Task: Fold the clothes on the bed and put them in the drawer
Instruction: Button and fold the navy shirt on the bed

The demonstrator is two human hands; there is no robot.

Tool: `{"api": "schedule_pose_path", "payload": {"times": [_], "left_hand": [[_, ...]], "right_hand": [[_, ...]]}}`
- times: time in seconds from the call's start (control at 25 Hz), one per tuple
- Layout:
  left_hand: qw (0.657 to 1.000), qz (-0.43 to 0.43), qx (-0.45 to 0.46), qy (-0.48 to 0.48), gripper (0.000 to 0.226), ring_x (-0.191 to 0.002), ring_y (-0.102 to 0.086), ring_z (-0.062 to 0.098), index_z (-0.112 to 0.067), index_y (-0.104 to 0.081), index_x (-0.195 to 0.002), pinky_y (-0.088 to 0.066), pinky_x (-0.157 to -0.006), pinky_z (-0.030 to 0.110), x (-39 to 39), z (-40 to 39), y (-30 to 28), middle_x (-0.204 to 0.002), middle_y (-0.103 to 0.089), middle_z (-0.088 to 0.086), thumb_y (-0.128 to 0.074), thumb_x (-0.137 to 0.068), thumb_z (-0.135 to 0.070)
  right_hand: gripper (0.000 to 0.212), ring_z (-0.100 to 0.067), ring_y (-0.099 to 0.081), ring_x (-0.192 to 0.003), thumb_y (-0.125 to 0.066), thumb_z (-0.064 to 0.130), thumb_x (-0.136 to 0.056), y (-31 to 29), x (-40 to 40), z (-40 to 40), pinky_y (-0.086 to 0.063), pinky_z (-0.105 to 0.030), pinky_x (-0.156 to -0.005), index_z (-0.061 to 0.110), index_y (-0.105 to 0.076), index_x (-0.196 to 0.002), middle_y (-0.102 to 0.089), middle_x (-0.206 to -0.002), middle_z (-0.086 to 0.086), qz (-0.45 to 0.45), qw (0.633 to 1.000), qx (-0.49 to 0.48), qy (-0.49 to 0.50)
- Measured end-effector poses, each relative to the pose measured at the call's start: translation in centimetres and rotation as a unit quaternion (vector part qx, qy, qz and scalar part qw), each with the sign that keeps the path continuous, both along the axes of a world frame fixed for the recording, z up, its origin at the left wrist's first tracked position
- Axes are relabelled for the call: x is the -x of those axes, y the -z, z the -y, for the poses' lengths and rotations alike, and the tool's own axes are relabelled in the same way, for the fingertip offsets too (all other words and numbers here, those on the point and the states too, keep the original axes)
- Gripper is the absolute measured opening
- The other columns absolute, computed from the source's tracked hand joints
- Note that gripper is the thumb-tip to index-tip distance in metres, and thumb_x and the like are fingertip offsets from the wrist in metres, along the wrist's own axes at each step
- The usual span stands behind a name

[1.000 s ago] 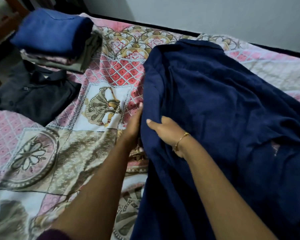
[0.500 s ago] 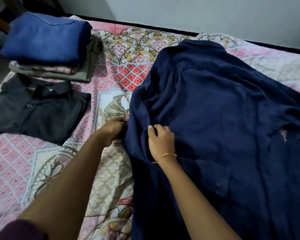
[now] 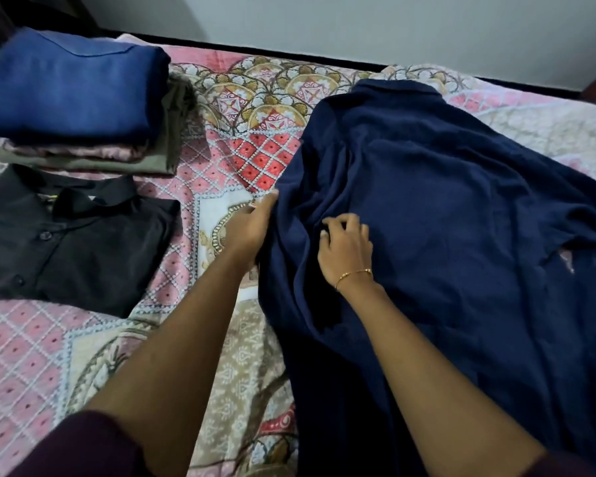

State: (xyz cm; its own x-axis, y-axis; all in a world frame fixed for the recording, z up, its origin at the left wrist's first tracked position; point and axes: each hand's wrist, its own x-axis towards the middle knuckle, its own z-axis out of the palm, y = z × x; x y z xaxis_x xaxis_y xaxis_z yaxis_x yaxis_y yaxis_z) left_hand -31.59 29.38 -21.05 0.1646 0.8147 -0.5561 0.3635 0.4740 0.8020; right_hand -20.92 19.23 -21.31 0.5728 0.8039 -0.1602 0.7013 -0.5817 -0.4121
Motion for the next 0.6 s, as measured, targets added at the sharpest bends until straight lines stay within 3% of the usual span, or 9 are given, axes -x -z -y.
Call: {"api": "schedule_pose_path", "payload": {"times": [0.04, 0.16, 0.28, 0.36, 0.48, 0.6], "left_hand": [[0.998, -0.033, -0.055, 0.027, 0.046, -0.076, -0.060, 0.023, -0.014, -0.059, -0.072, -0.048, -0.068, 0.033, -1.1, -1.0, -0.2, -0.076, -0.063, 0.002, -0.058, -0.078, -0.060], [0.971, -0.112, -0.181, 0.106, 0.048, -0.073, -0.052, 0.023, -0.014, -0.051, -0.069, -0.036, -0.064, 0.029, -5.0, -3.6, -1.5, -0.071, -0.054, 0.002, -0.059, -0.080, -0.059], [0.934, -0.197, -0.240, 0.178, 0.052, -0.100, -0.059, 0.030, -0.004, -0.060, -0.104, -0.039, -0.072, 0.029, -7.8, -6.1, -0.8, -0.107, -0.063, 0.013, -0.062, -0.082, -0.051], [0.917, -0.225, -0.262, 0.198, 0.042, -0.106, -0.058, 0.033, 0.001, -0.059, -0.111, -0.042, -0.074, 0.031, -8.8, -7.5, -0.2, -0.114, -0.061, 0.018, -0.060, -0.087, -0.033], [0.955, -0.177, -0.229, 0.065, 0.033, -0.114, -0.054, 0.033, 0.002, -0.055, -0.119, -0.042, -0.086, 0.032, -8.5, -9.2, 0.0, -0.123, -0.058, 0.019, -0.042, -0.091, -0.010], [0.972, -0.137, -0.180, -0.067, 0.037, -0.120, -0.051, 0.029, 0.002, -0.052, -0.125, -0.040, -0.090, 0.029, -6.7, -11.2, 0.3, -0.130, -0.054, 0.017, -0.034, -0.097, -0.012]], "right_hand": [[0.037, -0.029, -0.032, -0.124, -0.039, 0.023, -0.098, 0.2, -0.7, -1.0, -0.036, -0.042, -0.098, 0.013, -0.046, -0.133, -0.032, -0.141, -0.009, 0.001, 1.000, -0.005, 0.000], [0.041, -0.029, -0.023, -0.135, -0.038, 0.022, -0.099, 0.3, -2.6, -3.9, -0.033, -0.045, -0.103, 0.012, -0.040, -0.139, -0.020, -0.150, -0.011, 0.034, 0.999, -0.009, -0.022], [0.045, -0.027, -0.009, -0.143, -0.037, 0.024, -0.099, 0.5, -4.6, -6.4, -0.027, -0.044, -0.110, 0.012, -0.034, -0.142, -0.008, -0.156, -0.008, 0.051, 0.998, -0.004, -0.029], [0.049, -0.025, -0.003, -0.144, -0.035, 0.030, -0.100, 0.5, -6.1, -7.7, -0.023, -0.044, -0.111, 0.014, -0.029, -0.145, -0.005, -0.157, -0.004, 0.057, 0.998, 0.016, -0.028], [0.051, -0.025, 0.003, -0.145, -0.027, 0.041, -0.100, 0.8, -7.6, -9.1, -0.015, -0.048, -0.113, 0.021, -0.024, -0.147, -0.008, -0.157, 0.001, 0.031, 0.998, 0.049, -0.024], [0.049, -0.027, 0.007, -0.144, -0.022, 0.049, -0.099, 1.3, -7.6, -10.8, -0.004, -0.054, -0.113, 0.032, -0.030, -0.144, -0.015, -0.156, 0.004, 0.023, 0.999, 0.037, -0.022]]}}
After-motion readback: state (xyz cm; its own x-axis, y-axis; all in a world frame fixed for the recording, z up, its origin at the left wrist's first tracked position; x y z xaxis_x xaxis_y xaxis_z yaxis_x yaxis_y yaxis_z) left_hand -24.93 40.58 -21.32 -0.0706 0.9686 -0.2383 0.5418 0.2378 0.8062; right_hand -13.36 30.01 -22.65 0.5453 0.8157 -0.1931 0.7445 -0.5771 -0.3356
